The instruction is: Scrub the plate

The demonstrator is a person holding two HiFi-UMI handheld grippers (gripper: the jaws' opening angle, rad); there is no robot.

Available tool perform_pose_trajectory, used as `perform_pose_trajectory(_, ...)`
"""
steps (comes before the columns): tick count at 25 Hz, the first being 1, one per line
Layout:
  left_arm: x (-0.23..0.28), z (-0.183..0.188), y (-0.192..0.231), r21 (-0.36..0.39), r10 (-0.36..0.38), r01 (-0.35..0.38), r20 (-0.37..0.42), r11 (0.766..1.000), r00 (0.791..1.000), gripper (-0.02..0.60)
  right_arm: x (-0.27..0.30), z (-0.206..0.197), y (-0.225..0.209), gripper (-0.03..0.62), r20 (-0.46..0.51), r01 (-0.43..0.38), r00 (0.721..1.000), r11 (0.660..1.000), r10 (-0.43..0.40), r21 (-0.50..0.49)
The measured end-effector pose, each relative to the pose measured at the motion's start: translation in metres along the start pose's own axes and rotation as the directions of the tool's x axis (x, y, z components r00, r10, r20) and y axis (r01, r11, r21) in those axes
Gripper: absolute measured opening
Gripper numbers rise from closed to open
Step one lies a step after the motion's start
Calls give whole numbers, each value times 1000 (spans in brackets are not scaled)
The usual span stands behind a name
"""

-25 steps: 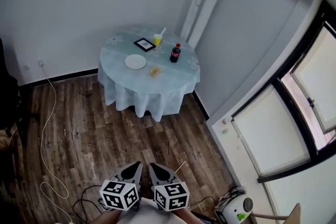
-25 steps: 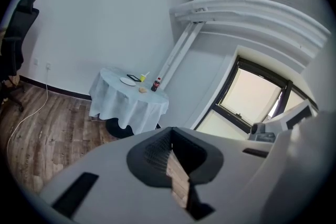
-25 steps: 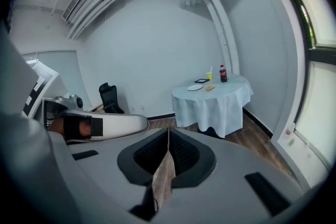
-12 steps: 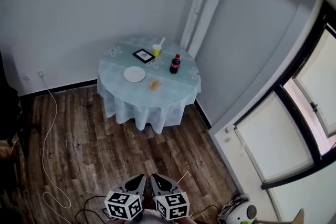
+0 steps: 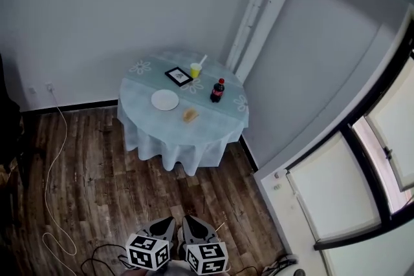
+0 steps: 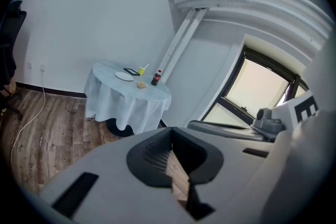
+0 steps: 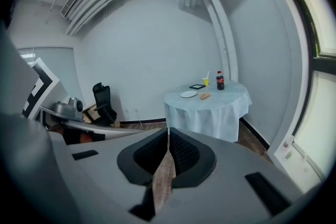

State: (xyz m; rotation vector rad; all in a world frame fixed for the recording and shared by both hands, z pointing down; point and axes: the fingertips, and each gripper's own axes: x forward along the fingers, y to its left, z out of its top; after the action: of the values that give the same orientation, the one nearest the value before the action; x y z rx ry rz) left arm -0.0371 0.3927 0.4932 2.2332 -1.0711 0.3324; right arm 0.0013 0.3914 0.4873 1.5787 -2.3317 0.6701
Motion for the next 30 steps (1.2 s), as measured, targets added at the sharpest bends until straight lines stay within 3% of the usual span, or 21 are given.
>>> perform_pose_trajectory(7, 34, 34, 7, 28, 24, -26, 46, 999, 999, 9, 29, 28, -31, 36, 24, -13, 1000, 1000, 13, -9)
perform_pose_trajectory(17, 64, 91, 19, 18, 87, -93, 210, 996, 974, 9, 69, 69, -72, 37, 61, -83, 995, 996, 84, -24)
perform_pose_trajectory(25, 100, 109, 10, -1, 105, -108, 231, 994, 967, 9, 87, 84, -108, 37, 63, -139, 988, 990, 140, -13)
perform_pose_trajectory(30, 104, 112, 25, -70, 196, -185, 224, 980, 955, 9, 91, 88, -125, 37, 71, -140, 988, 990, 138, 20)
